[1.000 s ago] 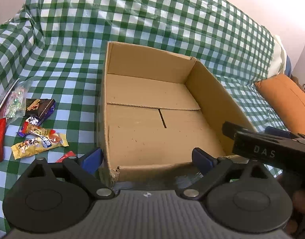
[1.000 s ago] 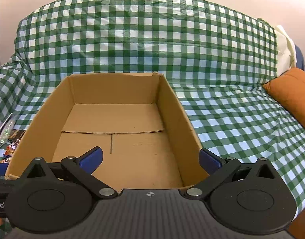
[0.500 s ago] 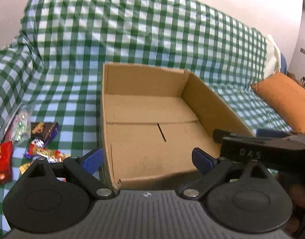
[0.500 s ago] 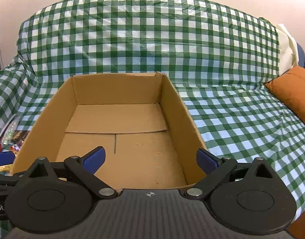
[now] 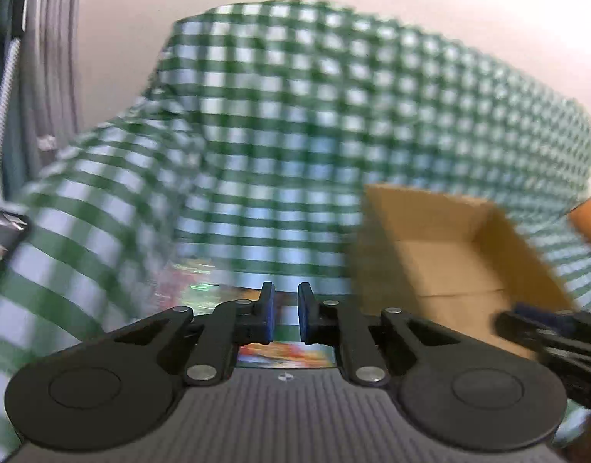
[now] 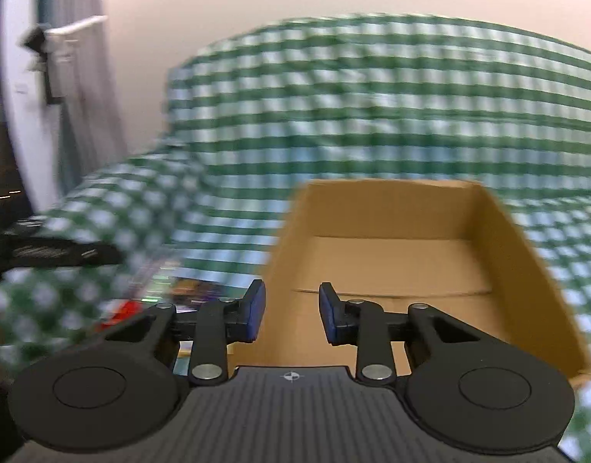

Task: Organize snacks
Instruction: 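Grasp the red stick pack with the right tool while the left tool reaches toward the snacks, then grasp the red snack pouch with the left tool, then carry both snacks over the box and open both tools to drop them, then grasp the yellow wrapped bar with the right tool while the left tool grasps the blue stick pack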

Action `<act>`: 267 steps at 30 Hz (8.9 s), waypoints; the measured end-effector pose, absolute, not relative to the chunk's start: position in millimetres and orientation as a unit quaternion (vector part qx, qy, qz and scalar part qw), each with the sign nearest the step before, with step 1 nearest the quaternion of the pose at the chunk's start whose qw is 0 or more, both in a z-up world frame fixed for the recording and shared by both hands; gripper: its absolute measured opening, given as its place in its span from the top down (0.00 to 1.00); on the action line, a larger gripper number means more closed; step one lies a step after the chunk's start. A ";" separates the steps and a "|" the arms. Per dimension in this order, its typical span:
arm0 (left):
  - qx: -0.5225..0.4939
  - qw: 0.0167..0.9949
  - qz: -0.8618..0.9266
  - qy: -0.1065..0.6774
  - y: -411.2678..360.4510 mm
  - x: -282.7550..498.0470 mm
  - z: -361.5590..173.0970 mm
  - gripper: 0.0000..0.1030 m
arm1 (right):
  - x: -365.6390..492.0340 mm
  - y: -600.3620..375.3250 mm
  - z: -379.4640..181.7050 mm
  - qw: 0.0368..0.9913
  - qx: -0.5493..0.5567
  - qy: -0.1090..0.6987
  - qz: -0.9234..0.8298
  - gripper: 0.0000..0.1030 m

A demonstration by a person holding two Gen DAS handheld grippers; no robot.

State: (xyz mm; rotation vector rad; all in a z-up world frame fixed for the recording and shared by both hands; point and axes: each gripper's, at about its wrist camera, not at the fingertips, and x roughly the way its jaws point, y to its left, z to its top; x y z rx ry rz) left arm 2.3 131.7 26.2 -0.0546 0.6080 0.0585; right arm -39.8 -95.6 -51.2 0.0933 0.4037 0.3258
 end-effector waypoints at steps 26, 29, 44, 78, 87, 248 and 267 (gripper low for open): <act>-0.040 0.891 0.111 0.438 209.4 40.0 -95.9 0.46 | 49.6 71.5 -174.9 0.897 -0.029 0.417 0.142 0.41; -0.045 0.896 0.104 0.429 210.6 35.7 -91.4 0.78 | 44.6 71.5 -173.4 0.902 -0.047 0.403 0.147 0.75; -0.120 0.918 0.042 0.375 204.8 -24.7 -55.6 1.00 | -14.4 47.7 -141.9 0.902 -0.059 0.362 0.227 0.87; -0.047 0.945 0.025 0.324 178.3 -70.3 -35.7 1.00 | -54.3 27.6 -176.3 0.899 -0.095 0.365 0.223 0.85; -0.161 0.931 0.020 0.327 198.0 -94.6 -16.3 1.00 | -63.7 21.8 -169.7 0.899 -0.097 0.357 0.233 0.85; 0.014 0.962 -0.112 0.250 -75.1 39.5 88.9 0.22 | -52.2 -209.2 -84.9 0.976 0.199 0.084 0.003 0.23; 0.136 0.964 0.011 0.228 86.1 6.9 23.2 0.85 | -53.7 -187.3 -83.1 0.984 0.143 0.097 0.045 0.67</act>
